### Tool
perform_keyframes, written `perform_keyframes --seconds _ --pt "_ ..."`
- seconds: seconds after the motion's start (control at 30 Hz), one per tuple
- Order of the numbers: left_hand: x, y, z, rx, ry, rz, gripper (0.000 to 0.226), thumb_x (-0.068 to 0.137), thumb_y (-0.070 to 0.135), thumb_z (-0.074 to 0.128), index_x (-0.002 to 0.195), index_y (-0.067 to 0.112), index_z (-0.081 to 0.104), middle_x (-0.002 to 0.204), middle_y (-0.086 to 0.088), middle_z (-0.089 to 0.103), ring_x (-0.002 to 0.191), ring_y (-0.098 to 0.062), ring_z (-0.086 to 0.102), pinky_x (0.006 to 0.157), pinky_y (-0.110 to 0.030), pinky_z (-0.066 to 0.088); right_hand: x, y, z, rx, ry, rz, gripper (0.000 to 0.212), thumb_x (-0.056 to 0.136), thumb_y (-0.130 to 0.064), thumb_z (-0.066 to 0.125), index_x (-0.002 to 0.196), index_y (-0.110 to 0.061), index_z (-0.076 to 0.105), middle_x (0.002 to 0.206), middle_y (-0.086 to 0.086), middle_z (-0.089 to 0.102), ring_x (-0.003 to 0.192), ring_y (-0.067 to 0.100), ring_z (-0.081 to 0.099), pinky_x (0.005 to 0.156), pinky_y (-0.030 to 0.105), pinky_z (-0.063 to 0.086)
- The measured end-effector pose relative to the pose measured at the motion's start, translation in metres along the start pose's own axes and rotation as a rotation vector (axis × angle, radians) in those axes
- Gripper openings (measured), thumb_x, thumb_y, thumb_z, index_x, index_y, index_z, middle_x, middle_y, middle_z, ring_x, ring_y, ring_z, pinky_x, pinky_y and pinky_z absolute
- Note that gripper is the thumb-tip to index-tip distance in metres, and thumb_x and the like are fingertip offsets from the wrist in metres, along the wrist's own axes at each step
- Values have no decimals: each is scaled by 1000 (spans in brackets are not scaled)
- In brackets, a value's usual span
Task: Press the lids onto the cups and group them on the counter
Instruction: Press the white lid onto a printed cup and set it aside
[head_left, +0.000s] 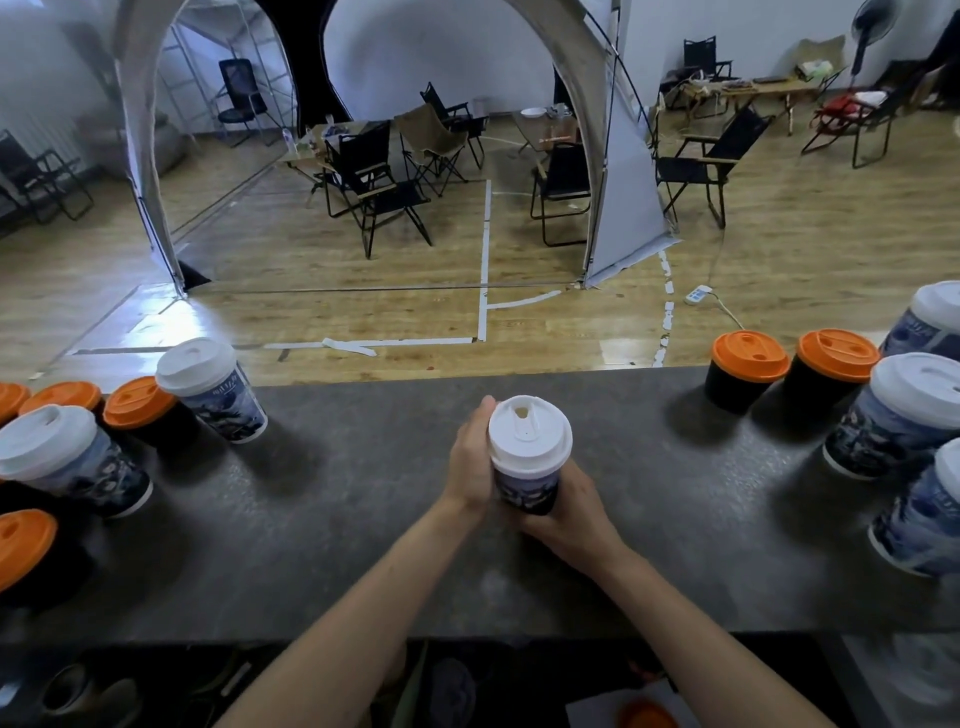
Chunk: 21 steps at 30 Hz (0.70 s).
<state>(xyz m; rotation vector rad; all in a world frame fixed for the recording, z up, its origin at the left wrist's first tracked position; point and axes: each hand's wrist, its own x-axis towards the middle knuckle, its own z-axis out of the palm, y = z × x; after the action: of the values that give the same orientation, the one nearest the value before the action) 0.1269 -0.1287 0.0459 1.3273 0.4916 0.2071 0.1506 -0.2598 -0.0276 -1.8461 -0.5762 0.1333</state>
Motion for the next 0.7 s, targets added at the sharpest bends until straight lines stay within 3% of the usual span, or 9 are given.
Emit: perform_keyframes --seconds 0.07,0.13,0.2,0.27,0.43,0.57,0.63,0.7 --pt "3 10 -2 39 -88 -24 48 108 33 40 101 0 74 101 -14 77 94 -18 69 85 -28 51 1 2 0 -2 1 5 75 71 -15 91 136 -20 55 127 -30 58 119 -9 58 94 8 46" --pt "5 16 -3 74 -145 -24 49 108 34 39 95 2 74 95 -12 76 90 -18 70 83 -27 52 1 2 0 6 5 -3 72 70 -16 91 134 -16 58 123 -27 60 118 -1 61 89 4 44" --pt "4 12 -1 27 -106 3 47 109 28 39 81 10 72 76 0 75 75 -8 69 71 -19 52 2 1 0 40 -12 -12 80 68 -31 90 138 -13 57 130 -24 59 123 -3 58 94 5 43" --pt "-3 6 3 0 -74 42 48 110 22 36 79 11 70 66 9 73 65 0 68 63 -13 50 1 1 2 90 -20 -16 95 64 -46 89 144 -11 52 138 -20 56 128 -9 53 101 8 42" --pt "-5 -5 -1 -25 -11 102 48 110 23 37 76 14 69 67 9 71 66 1 65 68 -19 50 -3 7 4 101 -22 -42 120 56 -75 84 148 -7 48 145 -4 58 133 -1 54 106 17 46" --pt "-5 -2 6 13 26 150 47 110 21 38 73 18 66 60 14 69 61 6 62 66 -16 48 1 11 -1 70 -12 -36 109 62 -56 90 148 -6 46 147 0 57 135 5 54 105 15 45" --pt "-4 4 6 1 -52 94 44 110 23 39 76 15 66 63 12 70 63 4 64 68 -17 50 1 10 -5 23 10 -10 91 67 -33 94 144 -8 53 140 0 62 126 4 59 99 14 48" --pt "-3 12 3 -46 -188 -11 44 109 27 38 81 12 68 69 6 73 68 -3 68 70 -20 52 1 11 -6 -2 3 18 78 66 -22 93 136 -10 60 131 0 68 118 5 63 97 26 54"
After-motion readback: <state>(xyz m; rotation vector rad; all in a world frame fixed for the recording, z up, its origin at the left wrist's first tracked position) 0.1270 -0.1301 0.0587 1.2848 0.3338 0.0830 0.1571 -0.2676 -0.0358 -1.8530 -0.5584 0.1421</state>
